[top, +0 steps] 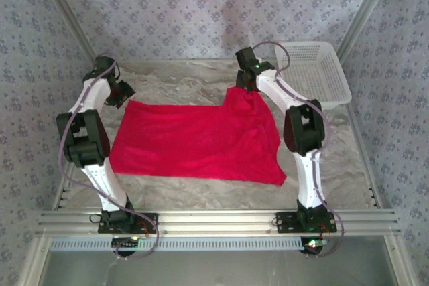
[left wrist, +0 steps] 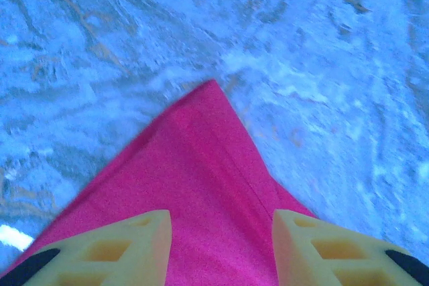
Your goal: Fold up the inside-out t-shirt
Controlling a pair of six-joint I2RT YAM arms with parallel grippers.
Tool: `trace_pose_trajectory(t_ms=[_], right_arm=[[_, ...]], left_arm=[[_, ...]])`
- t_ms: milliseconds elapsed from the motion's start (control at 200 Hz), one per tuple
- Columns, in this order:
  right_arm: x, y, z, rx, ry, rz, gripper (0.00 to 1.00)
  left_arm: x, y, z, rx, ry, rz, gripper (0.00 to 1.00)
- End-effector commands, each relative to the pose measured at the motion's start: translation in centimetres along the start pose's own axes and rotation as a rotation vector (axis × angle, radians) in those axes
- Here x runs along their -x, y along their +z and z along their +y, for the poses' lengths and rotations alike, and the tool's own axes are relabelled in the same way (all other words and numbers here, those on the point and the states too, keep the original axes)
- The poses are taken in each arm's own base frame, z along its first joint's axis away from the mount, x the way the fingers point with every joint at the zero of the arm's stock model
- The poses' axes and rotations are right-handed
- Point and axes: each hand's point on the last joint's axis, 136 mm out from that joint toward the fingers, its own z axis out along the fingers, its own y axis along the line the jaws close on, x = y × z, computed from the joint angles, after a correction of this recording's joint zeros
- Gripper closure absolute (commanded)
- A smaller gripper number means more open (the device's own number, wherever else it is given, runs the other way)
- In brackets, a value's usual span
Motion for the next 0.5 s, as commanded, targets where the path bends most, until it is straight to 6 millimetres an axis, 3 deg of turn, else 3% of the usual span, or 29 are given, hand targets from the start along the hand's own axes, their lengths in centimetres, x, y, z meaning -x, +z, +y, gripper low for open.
trace_pose_trajectory(t_ms=[0, 125, 300, 375, 495], right_arm=[[-0.1, 2.8, -1.6, -0.079, -0.027, 0.045, 0.49], [0.3, 5.8, -1.8, -0.060, -0.005, 0.079, 0.54], [0.0, 7.8, -2.1, -0.005, 0.063, 0.114, 0.60], [0.2, 8.3, -2.1, 0.018, 0.089, 0.116, 0.69], [0.9, 7.8, -1.9, 0.045, 0.111, 0.108, 0.92]], left_arm=[[0.2, 1.0, 1.7, 0.090, 0.007, 0.048, 0.56], [1.0, 2.5, 1.7, 0.100, 0.004, 0.063, 0.55], [1.4, 4.7, 1.7, 0.110, 0.003, 0.091, 0.55], [1.3, 5.8, 1.6, 0.110, 0.002, 0.110, 0.55], [1.6, 6.7, 1.5, 0.114, 0.003, 0.119, 0.55]])
